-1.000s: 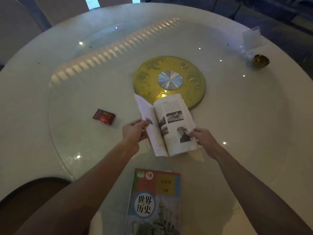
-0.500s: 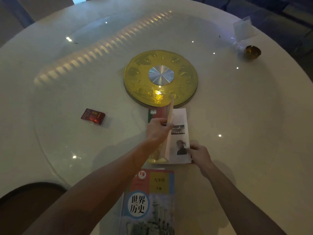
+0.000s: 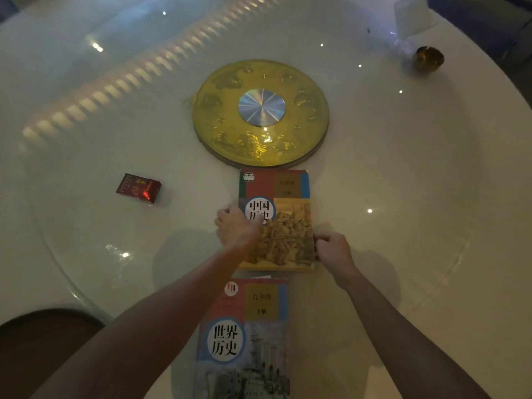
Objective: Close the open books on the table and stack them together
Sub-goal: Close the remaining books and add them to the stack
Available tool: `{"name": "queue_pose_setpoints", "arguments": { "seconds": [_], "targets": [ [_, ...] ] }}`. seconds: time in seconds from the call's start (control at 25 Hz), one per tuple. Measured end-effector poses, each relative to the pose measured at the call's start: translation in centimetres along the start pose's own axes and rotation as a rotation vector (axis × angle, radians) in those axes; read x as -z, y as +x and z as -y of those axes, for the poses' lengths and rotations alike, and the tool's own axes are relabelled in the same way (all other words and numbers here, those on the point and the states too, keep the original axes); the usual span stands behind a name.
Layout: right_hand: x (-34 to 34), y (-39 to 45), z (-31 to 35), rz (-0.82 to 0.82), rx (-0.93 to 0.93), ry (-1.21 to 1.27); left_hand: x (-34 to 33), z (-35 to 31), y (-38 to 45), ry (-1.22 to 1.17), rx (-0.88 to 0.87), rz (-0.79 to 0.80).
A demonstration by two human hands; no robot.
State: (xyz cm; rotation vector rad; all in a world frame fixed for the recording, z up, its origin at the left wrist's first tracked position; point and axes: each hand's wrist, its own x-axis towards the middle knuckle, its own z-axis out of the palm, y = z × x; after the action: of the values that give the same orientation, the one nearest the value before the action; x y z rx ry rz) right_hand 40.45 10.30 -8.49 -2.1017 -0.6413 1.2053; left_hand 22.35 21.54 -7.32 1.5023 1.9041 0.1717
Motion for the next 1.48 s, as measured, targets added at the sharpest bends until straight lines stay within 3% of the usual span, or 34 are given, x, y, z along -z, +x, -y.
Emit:
{"name": "queue_pose_setpoints", "arguments": {
  "seconds": [0.08, 0.16, 0.32, 0.48, 0.64, 0.8, 0.92, 1.0, 1.12, 1.28, 1.48],
  "targets": [
    [-0.6, -0.1, 0.2, -0.063, 0.054, -0.135, 0.3, 1.2, 0.5, -0.023, 0.099, 0.028],
    [-1.1, -0.4, 0.4, -0.092, 0.069, -0.154, 0.2, 1.6, 0.8, -0.21, 0.112, 0.087],
    [-0.6, -0.7, 1.2, -0.053, -0.041, 0.088, 1.7, 1.1, 1.1, -0.529, 0.195, 0.166],
    [0.2, -2.0, 2.2, 0.132, -0.142, 0.431, 4.4, -0.7, 0.0, -0.648, 0.032, 0.235],
    [0.4, -3.7, 3.0, 0.184, -0.118, 0.305, 7.3, -2.2, -2.2, -0.911, 0.04, 0.301],
    [-0.4, -6.3, 4.1, 0.285, -0.149, 0.487, 10.4, -1.7, -4.8, -1.149, 0.042, 0.516],
    [-1.3, -8.6, 4.4, 0.368, -0.201, 0.657, 11.7, 0.3, -7.0, -1.176, 0.046, 0.559],
    [-1.8, -10.3, 3.6, 0.359, -0.189, 0.698, 12.4, 2.8, -8.4, -1.173, 0.054, 0.467],
    [-2.3, -13.0, 1.2, 0.238, -0.123, 0.497, 11.8, 7.3, -10.7, -1.026, 0.061, 0.325],
    [-4.0, -16.0, -2.9, 0.144, -0.098, 0.19, 8.6, 13.0, -14.0, -0.931, 0.126, 0.253],
    [-5.6, -19.5, -7.4, 0.103, -0.013, 0.099, 5.9, 18.3, -17.1, -0.761, 0.05, 0.218]
  ]
}}
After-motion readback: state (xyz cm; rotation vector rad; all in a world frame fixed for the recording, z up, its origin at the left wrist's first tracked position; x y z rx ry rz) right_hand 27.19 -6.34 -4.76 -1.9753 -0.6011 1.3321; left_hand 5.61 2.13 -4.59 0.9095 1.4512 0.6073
